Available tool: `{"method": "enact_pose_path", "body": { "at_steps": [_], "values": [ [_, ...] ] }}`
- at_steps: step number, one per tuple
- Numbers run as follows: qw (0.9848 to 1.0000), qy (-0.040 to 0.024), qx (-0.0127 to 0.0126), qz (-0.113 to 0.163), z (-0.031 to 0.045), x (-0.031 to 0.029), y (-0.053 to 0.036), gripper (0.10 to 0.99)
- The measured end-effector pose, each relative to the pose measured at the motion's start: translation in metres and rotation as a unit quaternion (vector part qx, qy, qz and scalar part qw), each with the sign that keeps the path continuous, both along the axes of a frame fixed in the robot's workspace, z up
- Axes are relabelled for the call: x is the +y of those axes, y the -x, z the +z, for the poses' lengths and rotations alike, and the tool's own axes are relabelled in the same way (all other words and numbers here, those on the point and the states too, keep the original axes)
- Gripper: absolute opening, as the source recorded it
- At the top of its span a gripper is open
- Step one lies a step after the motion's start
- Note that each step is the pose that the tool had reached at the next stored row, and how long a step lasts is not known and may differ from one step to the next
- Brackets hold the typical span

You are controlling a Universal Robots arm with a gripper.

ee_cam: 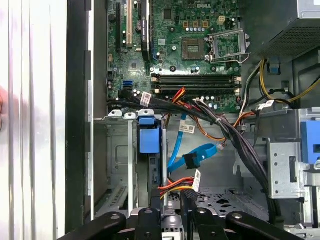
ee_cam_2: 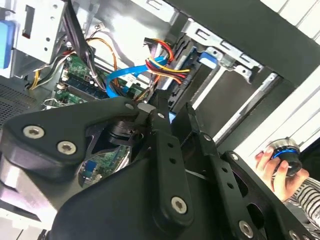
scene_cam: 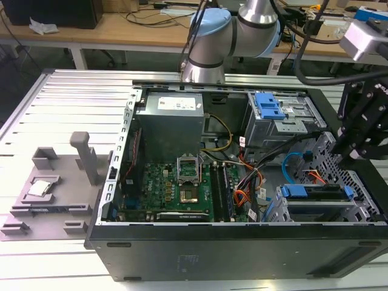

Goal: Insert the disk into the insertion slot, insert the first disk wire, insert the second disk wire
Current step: 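Insert the second disk wire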

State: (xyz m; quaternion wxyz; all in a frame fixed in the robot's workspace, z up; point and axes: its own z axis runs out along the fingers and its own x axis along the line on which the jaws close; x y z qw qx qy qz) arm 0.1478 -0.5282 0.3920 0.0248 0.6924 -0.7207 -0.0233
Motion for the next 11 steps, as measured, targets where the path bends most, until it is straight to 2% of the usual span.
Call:
{"method": "enact_pose_path", "body": {
  "at_steps": [4, 6, 11],
  "values": [
    [1.0, 0.0001, 0.0, 0.0, -0.0023, 0.0051, 0.0101, 0.302],
    [1.0, 0.0, 0.0, 0.0, -0.0051, 0.0079, 0.0193, 0.302],
    [1.0, 0.0001, 0.0, 0.005, -0.0093, 0.0154, 0.0276, 0.302]
  ]
}}
